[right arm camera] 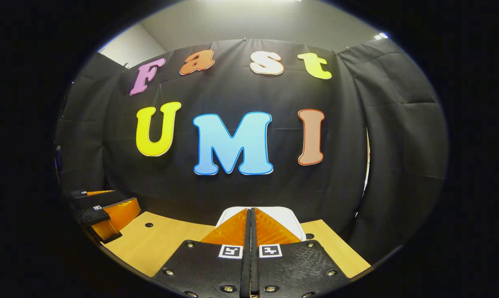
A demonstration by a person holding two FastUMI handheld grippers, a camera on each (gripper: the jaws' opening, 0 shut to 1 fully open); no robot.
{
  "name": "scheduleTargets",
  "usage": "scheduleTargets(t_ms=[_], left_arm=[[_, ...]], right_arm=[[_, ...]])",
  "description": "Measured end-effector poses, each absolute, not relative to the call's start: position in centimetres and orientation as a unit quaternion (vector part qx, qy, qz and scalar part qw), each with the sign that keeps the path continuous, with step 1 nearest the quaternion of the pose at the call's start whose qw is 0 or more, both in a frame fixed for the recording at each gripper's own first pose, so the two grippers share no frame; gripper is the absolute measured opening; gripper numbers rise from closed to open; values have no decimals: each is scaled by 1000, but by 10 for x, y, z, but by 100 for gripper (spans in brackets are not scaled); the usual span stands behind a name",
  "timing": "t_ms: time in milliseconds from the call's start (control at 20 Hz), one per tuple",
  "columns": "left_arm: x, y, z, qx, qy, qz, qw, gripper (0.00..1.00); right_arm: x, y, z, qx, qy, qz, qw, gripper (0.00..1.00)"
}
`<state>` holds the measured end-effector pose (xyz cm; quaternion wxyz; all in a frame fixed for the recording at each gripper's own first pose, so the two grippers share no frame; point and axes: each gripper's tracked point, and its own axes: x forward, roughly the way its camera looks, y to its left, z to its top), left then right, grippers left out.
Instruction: Press the lid of the desktop garbage bin to open it, pick up the crumpled paper on the desktop and throw it into the bin, then pick up the pop can on the desktop and drop it into the bin, and finally close the garbage bin lid.
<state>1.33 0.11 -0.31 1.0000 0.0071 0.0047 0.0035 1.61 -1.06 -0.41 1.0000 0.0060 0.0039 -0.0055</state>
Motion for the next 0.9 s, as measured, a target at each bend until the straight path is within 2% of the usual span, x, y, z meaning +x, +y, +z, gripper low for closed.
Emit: scheduleTargets(t_ms=[900], left_arm=[[7, 27, -10, 5, 13, 55, 998, 100]], right_arm=[[64, -19, -25, 22, 26, 14, 999, 0]])
